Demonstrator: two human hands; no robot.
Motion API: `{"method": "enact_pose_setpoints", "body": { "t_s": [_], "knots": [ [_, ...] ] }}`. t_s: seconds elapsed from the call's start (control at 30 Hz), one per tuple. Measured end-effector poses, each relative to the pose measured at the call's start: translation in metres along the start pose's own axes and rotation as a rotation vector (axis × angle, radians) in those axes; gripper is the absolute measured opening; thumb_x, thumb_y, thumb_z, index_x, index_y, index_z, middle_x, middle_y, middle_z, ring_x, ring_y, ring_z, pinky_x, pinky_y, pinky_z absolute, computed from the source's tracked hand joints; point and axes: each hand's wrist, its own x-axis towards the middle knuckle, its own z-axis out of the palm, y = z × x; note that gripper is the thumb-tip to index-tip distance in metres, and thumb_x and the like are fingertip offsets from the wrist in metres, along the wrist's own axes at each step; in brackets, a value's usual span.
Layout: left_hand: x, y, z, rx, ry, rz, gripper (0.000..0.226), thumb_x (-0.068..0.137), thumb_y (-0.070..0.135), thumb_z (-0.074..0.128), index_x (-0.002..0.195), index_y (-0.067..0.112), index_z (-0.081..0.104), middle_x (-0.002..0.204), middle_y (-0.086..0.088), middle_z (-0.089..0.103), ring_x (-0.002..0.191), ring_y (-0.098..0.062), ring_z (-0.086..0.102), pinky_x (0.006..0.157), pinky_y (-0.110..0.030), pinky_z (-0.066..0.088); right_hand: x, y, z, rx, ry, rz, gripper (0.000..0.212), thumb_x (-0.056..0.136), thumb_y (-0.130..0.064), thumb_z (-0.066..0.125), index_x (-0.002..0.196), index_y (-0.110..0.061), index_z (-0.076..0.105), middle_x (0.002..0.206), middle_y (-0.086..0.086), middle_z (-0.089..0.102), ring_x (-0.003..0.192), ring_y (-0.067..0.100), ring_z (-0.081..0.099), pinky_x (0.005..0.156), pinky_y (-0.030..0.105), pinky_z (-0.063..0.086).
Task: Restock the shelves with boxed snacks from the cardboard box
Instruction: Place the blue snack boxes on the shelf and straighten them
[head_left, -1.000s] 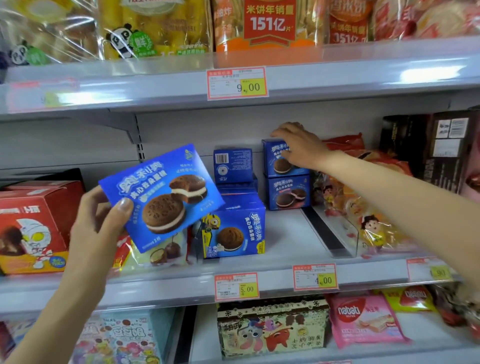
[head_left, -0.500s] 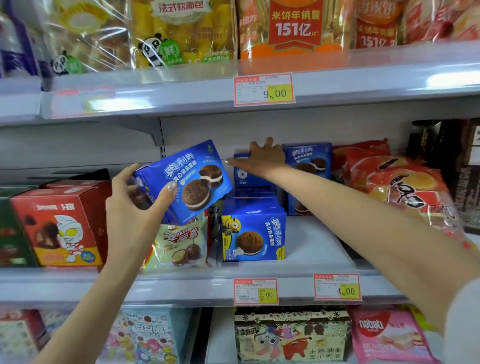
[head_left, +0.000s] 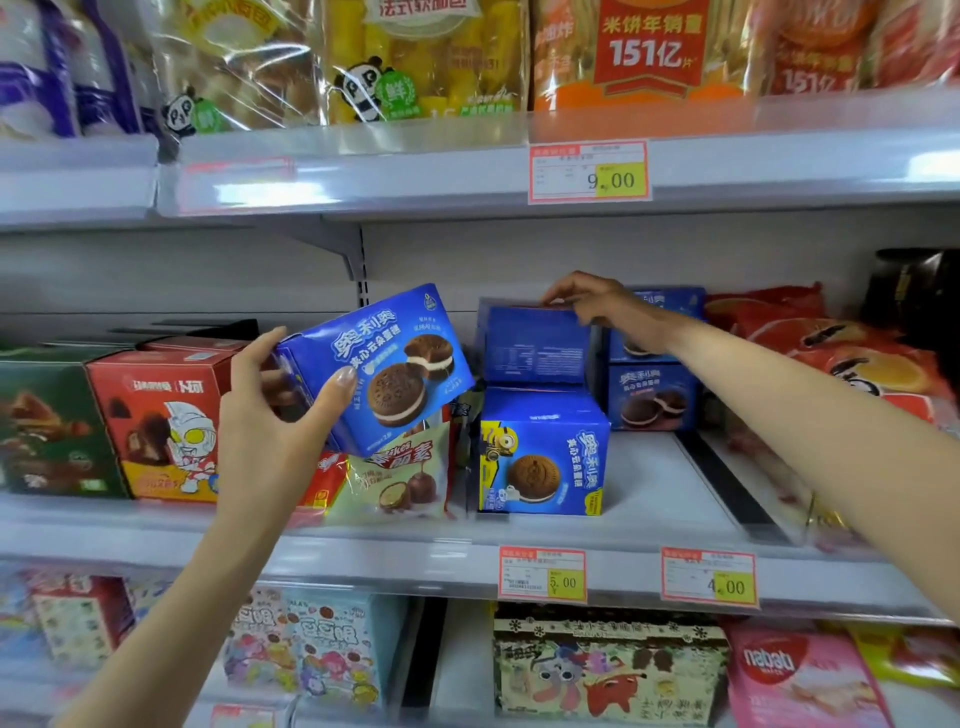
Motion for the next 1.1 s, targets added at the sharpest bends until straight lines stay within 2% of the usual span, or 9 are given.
{"method": "enact_pose_setpoints", "body": {
  "t_s": [0.17,0.27,0.37,0.53,0.6,0.7,0.87,0.97,1.1],
  "knots": [
    [0.003,0.002,0.011,-0.008,-0.009,0.001,0.067,0.075,0.045,0.065,0.133,0.022,0.041,0.097,0.010,0.055,0.086,-0.001,0.054,0.070,-0.017,0.044,-0.008,0.002,-0.003,-0.182,-0.031,-0.012,0.031,0.084,-0.023,0.069,0.112,-0.018,0.056,0.121,-0.002,0.057,0.120,0.014,0.050,0.099,0.028,0.039],
    [0.006,-0.004,0.015,0.019,0.002,-0.009,0.067,0.077,0.043,0.070,0.133,0.023,0.041,0.107,-0.001,0.056,0.094,-0.010,0.055,0.082,-0.030,0.050,-0.010,-0.008,0.007,-0.182,0.084,0.022,0.035,0.085,-0.041,0.063,0.110,-0.017,0.054,0.120,-0.004,0.054,0.119,0.013,0.048,0.082,0.024,0.040],
    [0.013,-0.011,0.019,0.074,0.033,-0.035,0.079,0.066,0.060,0.070,0.132,0.028,0.040,0.113,-0.005,0.057,0.107,-0.022,0.053,0.089,-0.045,0.049,-0.010,-0.015,0.021,-0.217,0.264,0.124,0.060,0.077,-0.057,0.065,0.117,-0.016,0.047,0.128,0.004,0.046,0.120,0.019,0.045,0.083,0.028,0.038],
    [0.036,-0.004,0.042,0.290,0.063,0.015,0.087,0.062,0.064,0.063,0.134,0.021,0.040,0.117,-0.010,0.057,0.115,-0.027,0.041,0.089,-0.041,0.040,-0.012,-0.024,0.039,-0.191,0.383,0.262,0.091,0.073,-0.063,0.066,0.140,-0.012,0.031,0.143,0.010,0.037,0.127,0.028,0.042,0.095,0.033,0.038],
    [0.046,0.000,0.055,0.353,0.029,0.029,0.082,0.069,0.060,0.070,0.134,0.019,0.041,0.118,-0.013,0.054,0.115,-0.030,0.039,0.086,-0.038,0.037,-0.015,-0.027,0.038,-0.023,0.368,0.381,0.083,0.082,-0.064,0.054,0.138,-0.007,0.033,0.131,0.010,0.050,0.110,0.025,0.054,0.088,0.034,0.044],
    [0.056,0.001,0.070,0.377,-0.047,0.043,0.074,0.074,0.052,0.070,0.133,0.019,0.039,0.120,-0.012,0.052,0.118,-0.030,0.036,0.080,-0.032,0.031,-0.026,-0.027,0.035,0.219,0.278,0.524,0.048,0.089,-0.058,0.049,0.111,-0.015,0.048,0.086,0.004,0.059,0.073,0.018,0.056,0.073,0.033,0.046],
    [0.061,-0.007,0.069,0.262,-0.124,0.074,0.073,0.070,0.055,0.070,0.130,0.024,0.041,0.108,-0.004,0.055,0.115,-0.026,0.042,0.082,-0.032,0.039,-0.043,-0.020,0.019,0.477,0.237,0.547,0.034,0.079,-0.037,0.071,0.101,-0.018,0.054,0.098,0.011,0.064,0.088,0.027,0.063,0.075,0.041,0.050],
    [0.063,-0.012,0.069,0.208,-0.179,0.062,0.080,0.058,0.073,0.057,0.125,0.032,0.040,0.107,-0.004,0.059,0.107,-0.028,0.052,0.086,-0.043,0.051,-0.057,-0.015,0.006,0.614,0.274,0.490,0.028,0.079,-0.021,0.070,0.103,-0.018,0.056,0.094,0.007,0.064,0.086,0.023,0.063,0.071,0.042,0.051],
    [0.068,-0.010,0.083,0.160,-0.225,0.003,0.079,0.059,0.072,0.060,0.125,0.033,0.039,0.111,-0.005,0.060,0.108,-0.028,0.055,0.085,-0.047,0.053,-0.084,-0.011,-0.008,0.566,0.306,0.357,0.015,0.080,-0.017,0.067,0.094,-0.019,0.063,0.083,0.003,0.068,0.080,0.018,0.063,0.078,0.042,0.052]
  ]
}}
